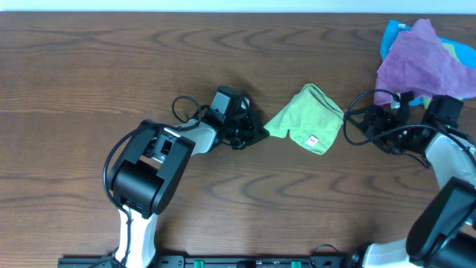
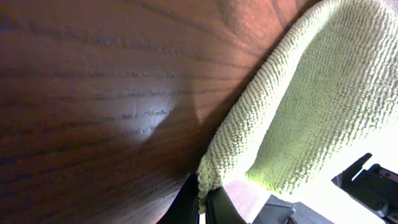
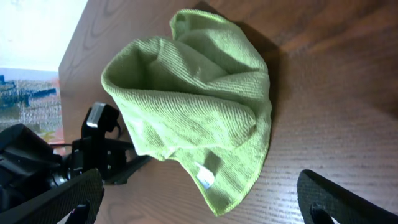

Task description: Fold the cloth

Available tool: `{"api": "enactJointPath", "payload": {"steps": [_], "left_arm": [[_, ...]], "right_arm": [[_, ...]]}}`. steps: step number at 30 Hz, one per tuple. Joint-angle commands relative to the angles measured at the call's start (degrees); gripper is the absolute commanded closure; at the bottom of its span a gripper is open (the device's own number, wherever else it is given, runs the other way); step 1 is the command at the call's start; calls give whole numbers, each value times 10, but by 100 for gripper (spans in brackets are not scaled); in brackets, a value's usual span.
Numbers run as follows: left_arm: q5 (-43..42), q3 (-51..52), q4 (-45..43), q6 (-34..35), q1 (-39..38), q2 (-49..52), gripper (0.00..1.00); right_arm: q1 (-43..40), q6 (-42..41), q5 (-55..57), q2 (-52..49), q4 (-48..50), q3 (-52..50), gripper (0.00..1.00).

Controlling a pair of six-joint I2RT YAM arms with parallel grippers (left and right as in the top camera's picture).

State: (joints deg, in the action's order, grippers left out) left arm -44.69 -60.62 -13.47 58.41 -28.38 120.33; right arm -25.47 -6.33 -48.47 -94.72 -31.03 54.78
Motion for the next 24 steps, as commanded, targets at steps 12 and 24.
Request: {"api": "enactJointPath", "payload": {"steps": [12,24], "left_arm": [[-16,11,-21,-8,65,14,94],[-9,11,-20,-12,81,14,94]], "right_arm": [[64,-71,-60,-99,98,-7,2],[89,-67,-23,-104,171,-7,1]]}}
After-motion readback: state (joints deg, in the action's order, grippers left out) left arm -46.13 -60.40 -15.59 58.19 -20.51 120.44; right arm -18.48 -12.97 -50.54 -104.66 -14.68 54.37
